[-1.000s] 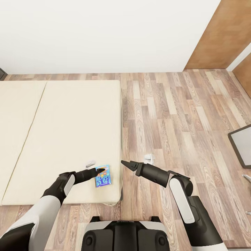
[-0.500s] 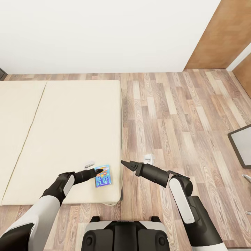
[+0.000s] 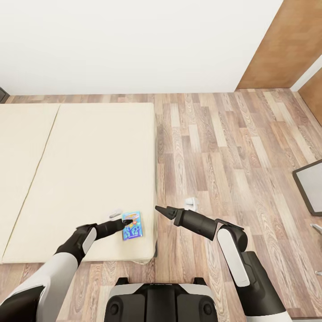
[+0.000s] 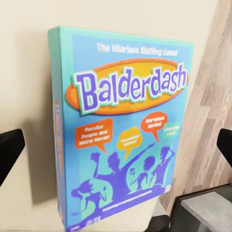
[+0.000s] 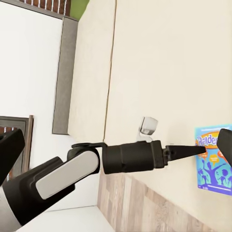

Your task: Put all the toys in the child's room - the three board games (two on the bed and one on the table), the two jigsaw puzzles on the table, and the tennis ball on the table - inside the toy box on the table in the child's room.

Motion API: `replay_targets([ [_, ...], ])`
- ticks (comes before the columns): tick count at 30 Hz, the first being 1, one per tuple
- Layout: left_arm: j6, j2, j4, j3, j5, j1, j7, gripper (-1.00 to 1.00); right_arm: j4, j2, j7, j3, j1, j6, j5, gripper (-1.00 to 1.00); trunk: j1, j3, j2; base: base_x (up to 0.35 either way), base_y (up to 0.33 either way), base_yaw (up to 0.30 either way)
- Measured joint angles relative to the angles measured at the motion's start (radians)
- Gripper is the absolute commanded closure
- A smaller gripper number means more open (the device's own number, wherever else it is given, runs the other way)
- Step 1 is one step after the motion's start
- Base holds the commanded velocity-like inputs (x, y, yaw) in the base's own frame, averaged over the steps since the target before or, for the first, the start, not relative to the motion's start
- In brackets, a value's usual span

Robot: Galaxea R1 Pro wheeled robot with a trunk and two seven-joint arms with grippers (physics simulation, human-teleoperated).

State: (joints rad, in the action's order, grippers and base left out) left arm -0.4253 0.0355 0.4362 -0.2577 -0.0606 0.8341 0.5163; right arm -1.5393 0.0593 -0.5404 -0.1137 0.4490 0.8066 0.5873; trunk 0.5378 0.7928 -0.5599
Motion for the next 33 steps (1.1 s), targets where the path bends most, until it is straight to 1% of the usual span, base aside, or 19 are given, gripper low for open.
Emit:
replay_targets([
  [7,0.019,0.000,-0.026,-0.001,0.000,0.000,0.000,-1.00,0.000,-0.001,0.000,0.001,0.000,0.000,0.000,-1.00,0.000,0.000,0.000,0.000,0.000,0.000],
  [33,0.028,-0.004,-0.030,0.000,0.001,0.000,0.000,-1.00,0.000,0.000,0.000,0.001,0.000,0.002,0.000,-1.00,0.000,0.000,0.000,0.000,0.000,0.000],
])
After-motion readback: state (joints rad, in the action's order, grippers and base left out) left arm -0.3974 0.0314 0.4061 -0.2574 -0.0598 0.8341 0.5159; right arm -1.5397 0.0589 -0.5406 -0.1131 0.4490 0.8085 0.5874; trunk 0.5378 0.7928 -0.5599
